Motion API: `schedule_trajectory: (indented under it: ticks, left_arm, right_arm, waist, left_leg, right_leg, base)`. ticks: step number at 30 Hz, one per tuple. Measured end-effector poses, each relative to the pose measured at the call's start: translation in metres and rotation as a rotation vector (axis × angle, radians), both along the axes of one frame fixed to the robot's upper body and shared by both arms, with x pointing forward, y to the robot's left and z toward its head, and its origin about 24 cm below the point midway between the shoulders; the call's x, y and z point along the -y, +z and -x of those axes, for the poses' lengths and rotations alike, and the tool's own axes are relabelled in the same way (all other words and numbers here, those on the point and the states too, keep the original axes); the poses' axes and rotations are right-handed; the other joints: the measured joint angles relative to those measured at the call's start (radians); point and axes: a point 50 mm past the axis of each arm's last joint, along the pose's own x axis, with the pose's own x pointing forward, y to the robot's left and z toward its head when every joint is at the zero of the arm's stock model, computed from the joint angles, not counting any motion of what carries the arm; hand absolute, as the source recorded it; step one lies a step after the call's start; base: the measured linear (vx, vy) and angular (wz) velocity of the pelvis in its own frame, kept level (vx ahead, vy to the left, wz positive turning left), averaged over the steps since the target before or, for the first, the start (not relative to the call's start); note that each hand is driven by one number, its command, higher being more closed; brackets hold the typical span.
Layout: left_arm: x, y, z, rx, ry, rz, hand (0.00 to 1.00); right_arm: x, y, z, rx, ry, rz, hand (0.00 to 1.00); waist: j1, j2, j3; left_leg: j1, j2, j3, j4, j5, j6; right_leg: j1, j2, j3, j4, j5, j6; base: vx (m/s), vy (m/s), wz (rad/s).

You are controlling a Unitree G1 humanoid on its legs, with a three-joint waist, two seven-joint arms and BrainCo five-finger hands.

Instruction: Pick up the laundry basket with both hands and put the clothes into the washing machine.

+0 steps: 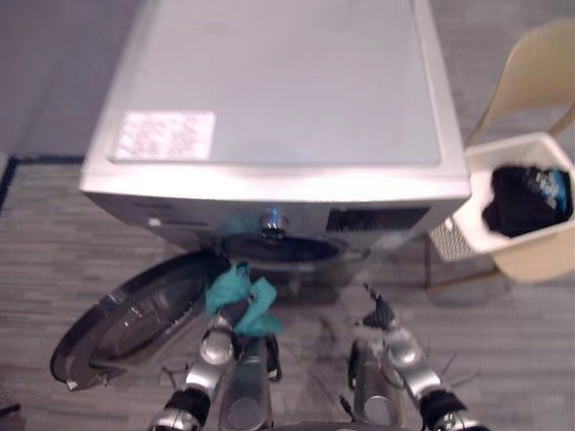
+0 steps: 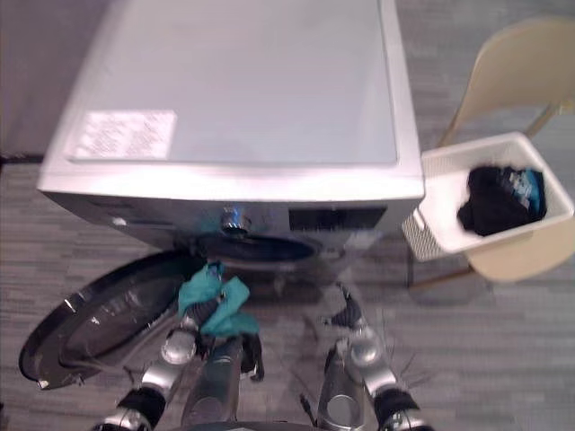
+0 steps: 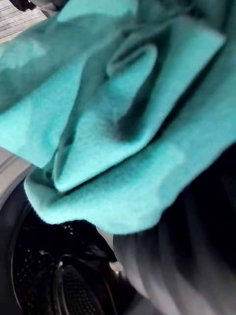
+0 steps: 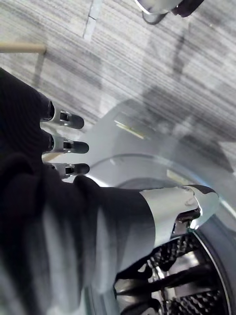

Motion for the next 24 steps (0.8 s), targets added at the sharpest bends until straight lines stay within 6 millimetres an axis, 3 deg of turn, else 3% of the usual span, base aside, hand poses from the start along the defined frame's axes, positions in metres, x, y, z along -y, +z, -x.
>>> schedule_trajectory:
  ticks: [2,3,6,9,13,16,18,20,21,23,24]
  left_arm:
    - [0.004,0.033,-0.027,0.136,-0.02,-0.009,1.0]
    - [0.006,0.04,-0.031,0.163,-0.021,-0.01,1.0]
    - [0.017,0.094,-0.057,0.389,-0.042,-0.021,1.0]
    - [0.022,0.14,-0.073,0.559,-0.036,-0.023,1.0]
    - [0.029,0.222,-0.088,0.838,-0.05,-0.094,1.0]
    - [0.031,0.281,-0.093,1.014,-0.044,-0.147,1.0]
    - [0.032,0.315,-0.093,1.106,-0.036,-0.167,1.0]
    - [0.038,0.363,-0.088,1.249,-0.028,-0.195,1.0]
    - [0.04,0.374,-0.086,1.282,-0.028,-0.207,1.0]
    - [0.055,0.415,-0.075,1.41,-0.049,-0.252,1.0]
    - [0.06,0.424,-0.073,1.436,-0.053,-0.278,1.0]
  right_arm:
    - [-0.004,0.029,-0.02,0.132,0.008,-0.006,0.0]
    - [-0.005,0.033,-0.023,0.15,0.009,-0.01,0.0]
    - [-0.017,0.068,-0.036,0.31,0.008,-0.067,0.0]
    - [-0.027,0.101,-0.043,0.452,0.012,-0.138,0.0]
    - [-0.03,0.142,-0.042,0.639,-0.003,-0.223,0.0]
    - [-0.028,0.155,-0.035,0.717,-0.029,-0.27,0.0]
    - [-0.03,0.156,-0.03,0.73,-0.036,-0.297,0.0]
    - [-0.028,0.153,-0.024,0.73,-0.048,-0.308,0.0]
    - [-0.029,0.152,-0.023,0.729,-0.048,-0.314,0.0]
    - [-0.032,0.154,-0.02,0.744,-0.047,-0.337,0.0]
    - [-0.032,0.155,-0.018,0.754,-0.04,-0.338,0.0]
  waist:
    - [-0.012,-0.002,0.05]
    - [-0.012,-0.002,0.054]
    - [-0.01,0.0,0.064]
    - [-0.01,-0.001,0.077]
    - [-0.01,-0.004,0.108]
    - [-0.011,-0.011,0.119]
    - [-0.014,-0.012,0.119]
    - [-0.017,-0.016,0.121]
    - [-0.019,-0.02,0.123]
    - [-0.026,-0.031,0.129]
    - [-0.027,-0.034,0.13]
  left_leg:
    - [-0.118,0.034,0.009,0.151,-0.069,0.002]
    - [-0.143,0.04,0.013,0.181,-0.081,0.004]
    - [-0.329,0.096,0.022,0.377,-0.149,0.019]
    - [-0.464,0.14,0.01,0.495,-0.175,0.026]
    - [-0.647,0.169,-0.027,0.633,-0.194,0.024]
    - [-0.759,0.178,-0.063,0.706,-0.195,0.023]
    - [-0.815,0.182,-0.08,0.737,-0.195,0.022]
    - [-0.88,0.184,-0.1,0.767,-0.195,0.022]
    - [-0.891,0.184,-0.103,0.773,-0.195,0.022]
    - [-0.939,0.185,-0.122,0.793,-0.194,0.02]
    - [-0.95,0.184,-0.124,0.796,-0.194,0.02]
  right_leg:
    - [-0.137,-0.006,0.038,0.151,-0.053,0.003]
    - [-0.168,-0.006,0.048,0.181,-0.061,0.001]
    - [-0.383,0.003,0.098,0.37,-0.107,-0.008]
    - [-0.524,0.023,0.116,0.48,-0.122,-0.015]
    - [-0.708,0.031,0.127,0.63,-0.156,-0.029]
    - [-0.809,0.035,0.122,0.713,-0.179,-0.04]
    - [-0.858,0.035,0.119,0.75,-0.189,-0.047]
    - [-0.914,0.034,0.11,0.786,-0.196,-0.055]
    - [-0.924,0.034,0.109,0.793,-0.199,-0.056]
    - [-0.959,0.032,0.104,0.814,-0.204,-0.061]
    - [-0.969,0.032,0.102,0.818,-0.204,-0.06]
  base:
    - [-0.26,0.025,-0.28]
    - [-0.24,0.031,-0.36]
    - [-0.16,0.035,-0.36]
    - [-0.11,0.011,-0.26]
    - [-0.09,-0.068,-0.03]
    - [-0.07,-0.116,0.05]
    - [-0.04,-0.102,0.06]
    - [-0.02,-0.094,0.05]
    - [-0.01,-0.089,0.05]
    - [0.0,-0.066,0.06]
    - [0.01,-0.048,0.03]
